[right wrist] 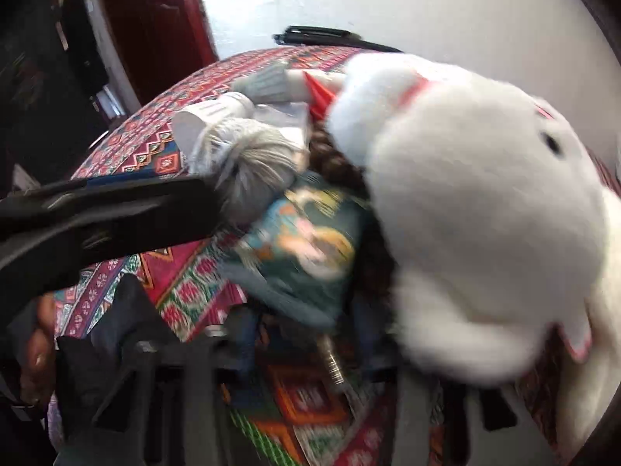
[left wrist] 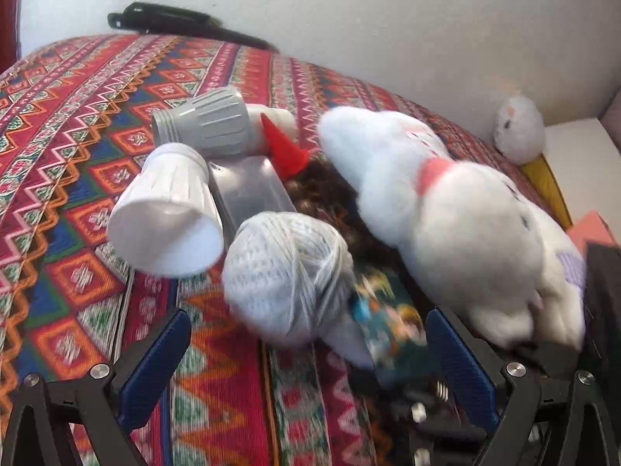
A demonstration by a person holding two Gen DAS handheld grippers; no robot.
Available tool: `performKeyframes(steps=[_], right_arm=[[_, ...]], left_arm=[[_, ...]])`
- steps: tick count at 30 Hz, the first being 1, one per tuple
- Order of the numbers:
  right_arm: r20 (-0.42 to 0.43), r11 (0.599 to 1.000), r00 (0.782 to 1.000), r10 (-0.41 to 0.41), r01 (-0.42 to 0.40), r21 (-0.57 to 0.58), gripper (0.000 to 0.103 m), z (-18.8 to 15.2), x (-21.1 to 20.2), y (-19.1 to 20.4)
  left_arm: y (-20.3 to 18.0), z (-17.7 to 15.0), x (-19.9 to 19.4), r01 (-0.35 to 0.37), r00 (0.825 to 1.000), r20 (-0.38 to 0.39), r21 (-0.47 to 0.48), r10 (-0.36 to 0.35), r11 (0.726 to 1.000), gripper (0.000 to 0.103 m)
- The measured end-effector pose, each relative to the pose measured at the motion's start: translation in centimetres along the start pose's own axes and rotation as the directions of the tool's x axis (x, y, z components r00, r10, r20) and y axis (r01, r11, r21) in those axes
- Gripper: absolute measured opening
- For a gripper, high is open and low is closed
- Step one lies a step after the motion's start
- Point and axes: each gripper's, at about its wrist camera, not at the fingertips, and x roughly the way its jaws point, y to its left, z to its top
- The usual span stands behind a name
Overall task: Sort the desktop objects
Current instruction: 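Grasp the white twine ball with the left tool while the right tool grasps the white bulb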
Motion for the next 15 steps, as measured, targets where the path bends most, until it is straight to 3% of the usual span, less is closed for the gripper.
performKeyframes(steps=[4,6,8,11,15], right_arm=[[0.012,1.0,1.0,0.02,-0.02,-0.007,0.033,-1.1,-0.5,-0.4],[0.014,1.0,1.0,0.022,-0.022,-0.01,0.032,-2.0,-1.2,-0.6],[0.011,1.0,1.0,0.014,-0.014,-0.01,0.032,-2.9,-2.4,-0.9],[0.007,1.0,1.0,0.008,-0.008,0.017,0.031,-4.2,-4.5,-1.6],[0.021,0.998,1.0,0.005,-0.006,0.055,0.031,-5.9,-7.9,-1.8]], left_arm=[[0.9,0.8,2.3,-0.017,1.0,-0.016,-0.05,0.017,0.999,0.099],[1.2,0.8,2.6,-0.002,1.0,0.003,-0.066,0.002,0.998,0.094],[1.1,0.7,2.7,0.007,1.0,0.02,-0.072,-0.006,0.997,0.064],[-0.2,-0.2,0.9,-0.045,0.998,0.041,-0.029,0.046,0.999,0.064],[-0.9,-1.9,-1.8,-0.028,0.999,0.041,-0.04,0.03,0.999,0.064]])
